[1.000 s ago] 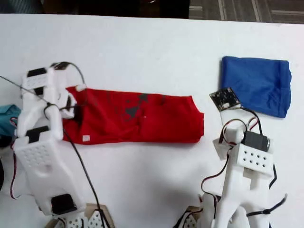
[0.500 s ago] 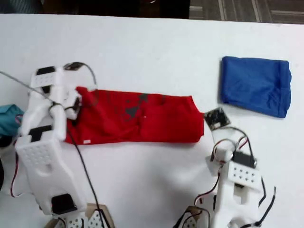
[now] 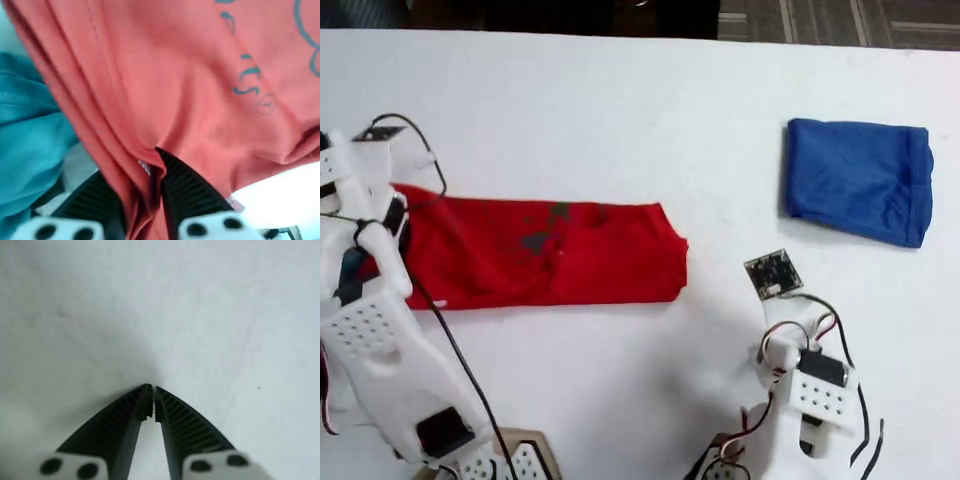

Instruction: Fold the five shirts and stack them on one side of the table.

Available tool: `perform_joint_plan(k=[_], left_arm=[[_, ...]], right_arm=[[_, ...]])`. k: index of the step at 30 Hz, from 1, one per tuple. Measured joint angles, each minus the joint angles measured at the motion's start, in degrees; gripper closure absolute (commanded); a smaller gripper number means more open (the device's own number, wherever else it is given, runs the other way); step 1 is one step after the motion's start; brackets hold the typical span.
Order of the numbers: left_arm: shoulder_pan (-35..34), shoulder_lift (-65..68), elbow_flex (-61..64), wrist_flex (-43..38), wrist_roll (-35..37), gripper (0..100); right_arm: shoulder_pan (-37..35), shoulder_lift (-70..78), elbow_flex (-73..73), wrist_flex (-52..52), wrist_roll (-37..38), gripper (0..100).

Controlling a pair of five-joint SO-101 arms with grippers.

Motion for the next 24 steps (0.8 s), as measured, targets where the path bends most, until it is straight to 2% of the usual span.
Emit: perform_joint_plan(k=[5, 13, 17, 24], left_arm=[[9.49, -9.49, 6.42, 0.0, 3.96, 97], [32.7, -27.25, 17.23, 0.0, 15.38, 97], [42.73, -28.13, 17.49, -0.44, 19.87, 97], [56.26, -23.38, 17.58, -9.05, 20.57, 97]], right_arm=[[0.09, -2.9, 1.32, 0.0, -3.43, 97.9], [0.97, -4.75, 1.85, 0.0, -3.96, 97.9], [0.97, -5.19, 1.85, 0.0, -3.96, 97.9], [0.97, -5.27, 1.85, 0.0, -3.96, 97.9]])
